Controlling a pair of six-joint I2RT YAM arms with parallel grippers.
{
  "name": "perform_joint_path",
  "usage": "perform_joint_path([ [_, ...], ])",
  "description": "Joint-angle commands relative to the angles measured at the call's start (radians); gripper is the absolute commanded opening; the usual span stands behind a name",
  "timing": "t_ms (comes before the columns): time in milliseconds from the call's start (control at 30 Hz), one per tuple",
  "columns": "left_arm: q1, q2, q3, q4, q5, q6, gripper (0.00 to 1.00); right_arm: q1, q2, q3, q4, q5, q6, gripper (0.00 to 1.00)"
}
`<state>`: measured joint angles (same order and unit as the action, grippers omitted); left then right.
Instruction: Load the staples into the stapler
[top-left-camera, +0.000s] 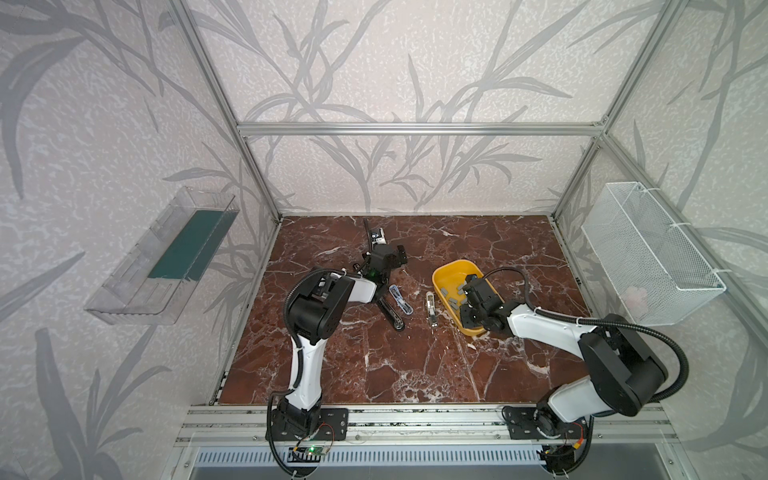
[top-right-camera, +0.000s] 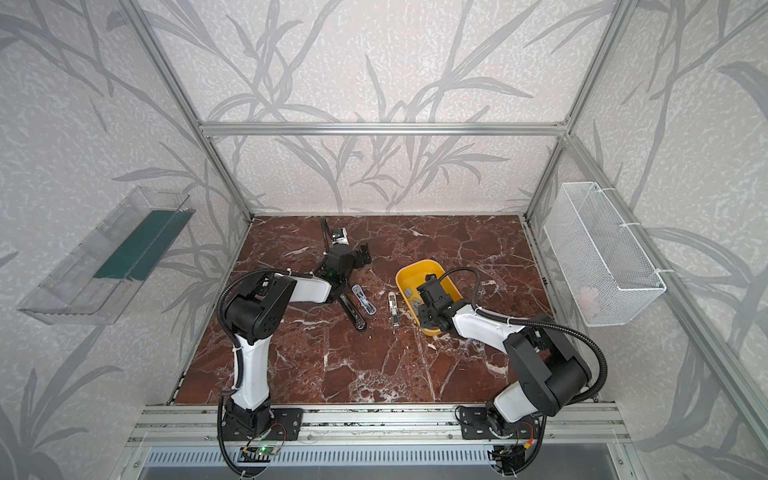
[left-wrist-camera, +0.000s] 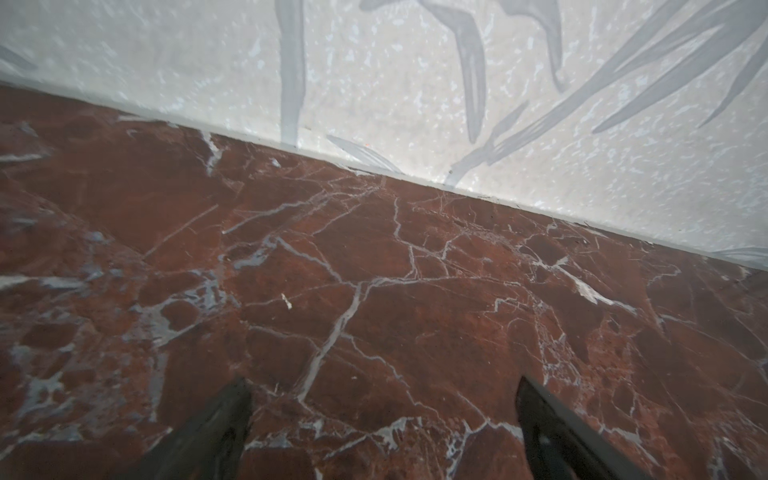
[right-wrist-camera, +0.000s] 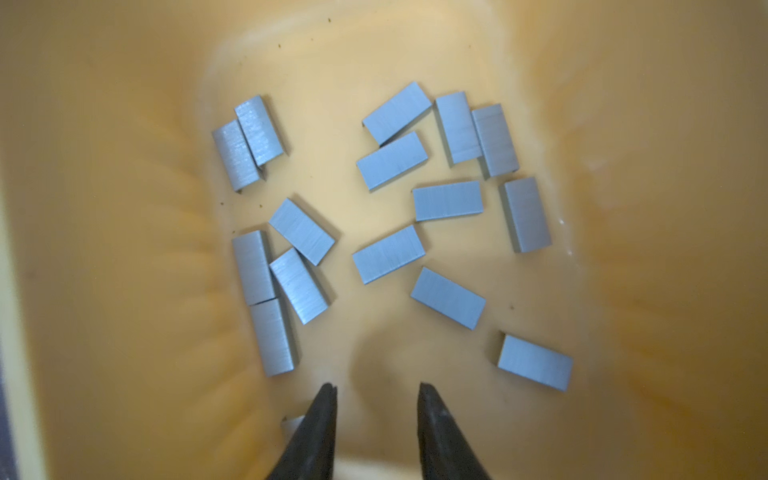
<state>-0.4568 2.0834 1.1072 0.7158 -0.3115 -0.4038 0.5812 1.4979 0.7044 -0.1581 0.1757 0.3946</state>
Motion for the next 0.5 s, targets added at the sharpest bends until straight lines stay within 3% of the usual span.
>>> perform_joint_path([
  [0, -0.033, 0.010, 0.061, -0.001, -0.110, 0.076, 0.99, -0.002, -0.060, -0.021, -0.001, 0.027, 0.002, 0.34],
  [467, -0.062, 0.102, 0.281, -0.200, -0.154, 0.154, 0.99, -0.027, -0.124, -0.023, -0.012, 0.096, 0.006, 0.34],
])
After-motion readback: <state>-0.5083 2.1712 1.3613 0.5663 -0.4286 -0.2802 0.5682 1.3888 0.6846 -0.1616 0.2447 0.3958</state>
